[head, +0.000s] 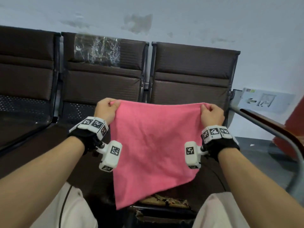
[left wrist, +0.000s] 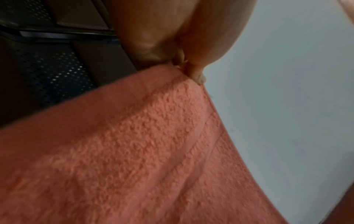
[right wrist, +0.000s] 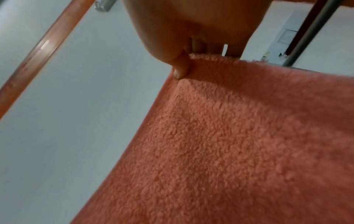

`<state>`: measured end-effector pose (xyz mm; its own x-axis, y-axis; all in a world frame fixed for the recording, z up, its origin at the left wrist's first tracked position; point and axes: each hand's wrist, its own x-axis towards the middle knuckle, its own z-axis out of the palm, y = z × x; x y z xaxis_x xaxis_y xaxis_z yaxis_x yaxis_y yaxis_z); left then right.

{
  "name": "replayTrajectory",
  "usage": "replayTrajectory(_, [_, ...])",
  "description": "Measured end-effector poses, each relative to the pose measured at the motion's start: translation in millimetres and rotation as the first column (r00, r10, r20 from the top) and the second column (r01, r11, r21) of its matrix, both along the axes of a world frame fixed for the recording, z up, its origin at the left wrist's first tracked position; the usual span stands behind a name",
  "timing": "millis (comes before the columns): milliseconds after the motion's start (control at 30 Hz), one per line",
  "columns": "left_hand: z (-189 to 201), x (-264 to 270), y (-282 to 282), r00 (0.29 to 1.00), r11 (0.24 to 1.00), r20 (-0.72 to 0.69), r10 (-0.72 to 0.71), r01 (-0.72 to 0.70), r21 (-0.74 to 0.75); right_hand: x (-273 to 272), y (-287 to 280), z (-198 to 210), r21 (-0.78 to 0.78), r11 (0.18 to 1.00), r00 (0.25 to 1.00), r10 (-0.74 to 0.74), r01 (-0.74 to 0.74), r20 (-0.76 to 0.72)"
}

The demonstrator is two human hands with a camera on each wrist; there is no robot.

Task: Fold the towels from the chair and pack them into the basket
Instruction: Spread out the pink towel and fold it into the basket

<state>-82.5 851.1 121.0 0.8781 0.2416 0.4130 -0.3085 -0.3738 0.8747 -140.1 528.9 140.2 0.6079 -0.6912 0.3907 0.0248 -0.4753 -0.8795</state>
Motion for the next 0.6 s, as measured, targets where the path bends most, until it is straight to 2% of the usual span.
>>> replayTrajectory(167, [-41.7, 7.7, -7.7, 0.989, 0.989, -0.114, -0.089, 0.102, 0.109, 14.1, -4.4, -56.3, 0.102, 0.994, 0.987, 0.046, -0.031, -0.151])
replayTrajectory(267, [-54.9, 10.9, -11.5, 0.967, 0.974, -0.18, -0.183, 0.203, 0.101, 24.9, -4.7, -76.6, 0.242, 0.947, 0.939, 0.267, -0.213, -0.216])
replayTrajectory(333, [-56.9, 11.3, -15.1, 0.955, 0.974, -0.205, -0.215, 0.225, 0.025, 29.1, 3.7, -81.5, 0.33, 0.896, 0.913, 0.368, -0.298, -0.174])
replayTrajectory(400, [-56.7, 7.8, -21.2, 0.945, 0.971, -0.221, -0.24, 0.23, -0.07, 30.3, 18.7, -80.3, 0.442, 0.812, 0.881, 0.464, -0.38, -0.095])
replayTrajectory(467, [-55.5, 1.5, -27.7, 0.932, 0.956, -0.224, -0.284, 0.257, -0.142, 26.3, 38.3, -73.1, 0.51, 0.697, 0.81, 0.586, -0.504, -0.001])
replayTrajectory(533, [-53.0, -5.2, -33.1, 0.911, 0.937, -0.236, -0.337, 0.301, -0.178, 19.5, 56.6, -63.8, 0.528, 0.578, 0.715, 0.694, -0.623, 0.084])
replayTrajectory(600, [-49.2, -11.4, -36.4, 0.887, 0.919, -0.26, -0.381, 0.332, -0.214, 12.9, 68.7, -57.6, 0.554, 0.409, 0.582, 0.794, -0.725, 0.175])
